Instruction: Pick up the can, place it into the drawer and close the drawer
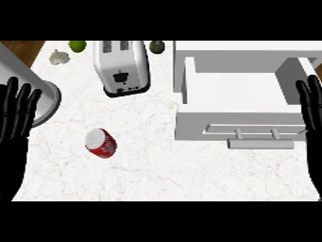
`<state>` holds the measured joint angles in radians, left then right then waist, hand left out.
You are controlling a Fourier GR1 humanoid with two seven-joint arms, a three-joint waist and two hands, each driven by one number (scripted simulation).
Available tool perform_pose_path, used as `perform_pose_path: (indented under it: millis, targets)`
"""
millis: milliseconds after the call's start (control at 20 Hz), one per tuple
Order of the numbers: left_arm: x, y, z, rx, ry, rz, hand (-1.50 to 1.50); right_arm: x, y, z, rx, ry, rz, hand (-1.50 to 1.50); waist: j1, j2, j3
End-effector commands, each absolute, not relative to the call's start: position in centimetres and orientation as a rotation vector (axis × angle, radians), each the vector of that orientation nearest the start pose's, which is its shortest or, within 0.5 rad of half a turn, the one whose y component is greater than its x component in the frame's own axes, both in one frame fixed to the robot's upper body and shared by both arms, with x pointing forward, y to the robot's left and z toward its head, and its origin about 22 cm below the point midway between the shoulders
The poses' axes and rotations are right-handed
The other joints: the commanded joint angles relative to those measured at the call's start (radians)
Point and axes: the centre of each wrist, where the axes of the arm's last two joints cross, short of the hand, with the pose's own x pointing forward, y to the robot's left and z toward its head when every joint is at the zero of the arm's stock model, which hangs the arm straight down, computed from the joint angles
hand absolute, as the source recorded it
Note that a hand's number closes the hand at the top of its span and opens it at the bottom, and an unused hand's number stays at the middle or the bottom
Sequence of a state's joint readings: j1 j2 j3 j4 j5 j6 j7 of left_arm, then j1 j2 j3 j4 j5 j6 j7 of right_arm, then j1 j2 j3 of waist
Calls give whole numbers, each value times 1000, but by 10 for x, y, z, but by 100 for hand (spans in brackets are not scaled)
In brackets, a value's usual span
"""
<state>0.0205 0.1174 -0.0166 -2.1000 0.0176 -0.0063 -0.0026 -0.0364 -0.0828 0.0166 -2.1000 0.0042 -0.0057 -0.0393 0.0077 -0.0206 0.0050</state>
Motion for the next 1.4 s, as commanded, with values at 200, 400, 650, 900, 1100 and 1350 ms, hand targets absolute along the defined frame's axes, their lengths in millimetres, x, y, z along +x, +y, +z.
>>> perform_pose_path:
  millis: [200, 400, 650, 900, 1100, 1350]
  targets:
    - [222, 231, 123, -646, -2033, -509, -150, 210, -222, 128, 50, -2115, 134, -150, -51, 28, -11]
    - [222, 276, 103, -565, -1706, -697, -150, 201, -252, 96, -164, -1821, -71, -150, -47, 30, -8]
    - [231, 335, 114, -649, -1646, -763, -150, 185, -274, 104, -222, -1780, -111, -150, -17, 21, -6]
    - [248, 383, 138, -674, -1652, -742, -150, 166, -297, 92, -217, -1801, -93, -150, -16, 20, -5]
    - [248, 415, 156, -660, -1649, -772, -150, 157, -307, 83, -197, -1784, -96, -150, -13, 20, -5]
    - [254, 402, 150, -672, -1586, -690, -150, 137, -340, 76, -212, -1768, -95, -150, -13, 19, -4]
